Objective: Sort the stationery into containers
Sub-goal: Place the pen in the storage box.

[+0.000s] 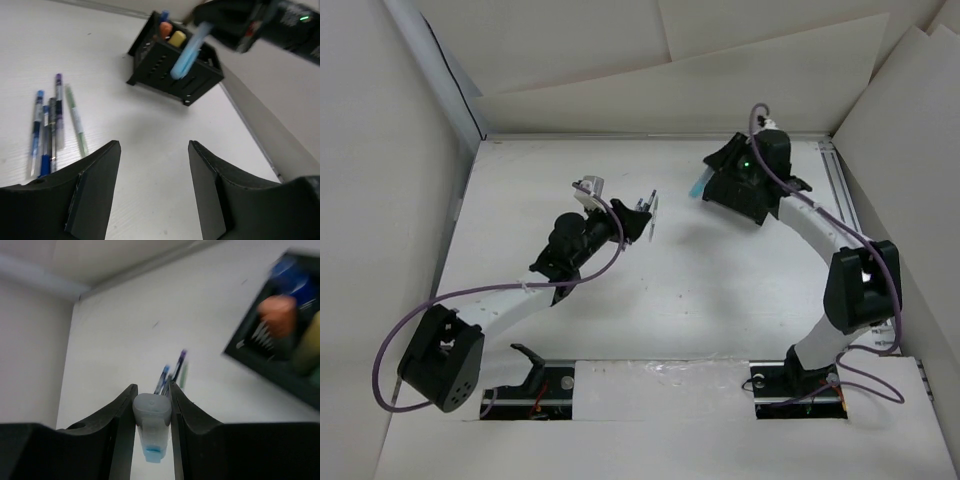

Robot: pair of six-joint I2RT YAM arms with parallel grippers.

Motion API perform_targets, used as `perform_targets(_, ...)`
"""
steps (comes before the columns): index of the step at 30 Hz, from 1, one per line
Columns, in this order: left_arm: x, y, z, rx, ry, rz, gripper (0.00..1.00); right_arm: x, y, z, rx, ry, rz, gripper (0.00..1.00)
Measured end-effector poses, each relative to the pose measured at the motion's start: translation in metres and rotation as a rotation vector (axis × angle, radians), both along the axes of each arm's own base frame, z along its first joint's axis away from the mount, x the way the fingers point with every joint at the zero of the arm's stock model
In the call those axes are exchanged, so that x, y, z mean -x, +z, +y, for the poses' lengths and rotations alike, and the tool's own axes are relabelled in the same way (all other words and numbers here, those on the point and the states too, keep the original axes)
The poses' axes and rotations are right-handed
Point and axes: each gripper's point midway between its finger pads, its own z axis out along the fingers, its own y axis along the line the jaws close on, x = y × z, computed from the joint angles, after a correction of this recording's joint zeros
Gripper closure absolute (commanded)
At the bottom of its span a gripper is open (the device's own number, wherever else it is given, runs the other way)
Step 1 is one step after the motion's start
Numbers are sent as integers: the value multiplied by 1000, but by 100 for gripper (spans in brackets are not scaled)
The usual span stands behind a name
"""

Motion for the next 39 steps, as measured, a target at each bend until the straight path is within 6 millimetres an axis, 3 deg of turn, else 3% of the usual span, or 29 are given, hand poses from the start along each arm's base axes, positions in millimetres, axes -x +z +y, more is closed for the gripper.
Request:
perform_targets(4, -14, -31, 17, -75, 127, 101, 52, -42, 32, -80, 51, -269, -89, 99)
perform_targets(6, -22, -51, 25, -129, 189, 168, 53, -57, 44, -108, 85, -374, -127, 99)
perform_targets(9, -35, -73, 35, -195, 252, 244, 54, -77, 52, -131, 142, -483, -164, 99)
perform_targets(13, -48, -98, 44, -263, 309, 322, 55, -94, 37, -144, 233, -557, -159, 99)
perform_targets(19, -57, -131, 46, -344, 336, 413, 58, -103, -5, -144, 354, -593, -92, 99)
perform_targets(24, -55, -148, 51, -387, 352, 454, 59, -100, -8, -133, 416, -600, -98, 99)
perform_targets(26, -55, -151, 54, -399, 364, 460, 59, -98, -8, -130, 442, -609, -101, 95)
perform_targets(28, -58, -152, 55, -407, 379, 461, 60, -96, -7, -123, 463, -614, -106, 87)
perform_targets(29, -59, -152, 56, -409, 387, 459, 62, -95, -7, -118, 474, -615, -110, 74)
perform_targets(31, -62, -153, 57, -415, 398, 458, 64, -92, -7, -108, 489, -613, -115, 60)
perform_targets(36, -65, -159, 59, -436, 409, 464, 64, -86, -9, -95, 505, -611, -116, 33)
perform_targets(39, -66, -166, 59, -456, 409, 475, 66, -77, -12, -94, 508, -604, -105, 25)
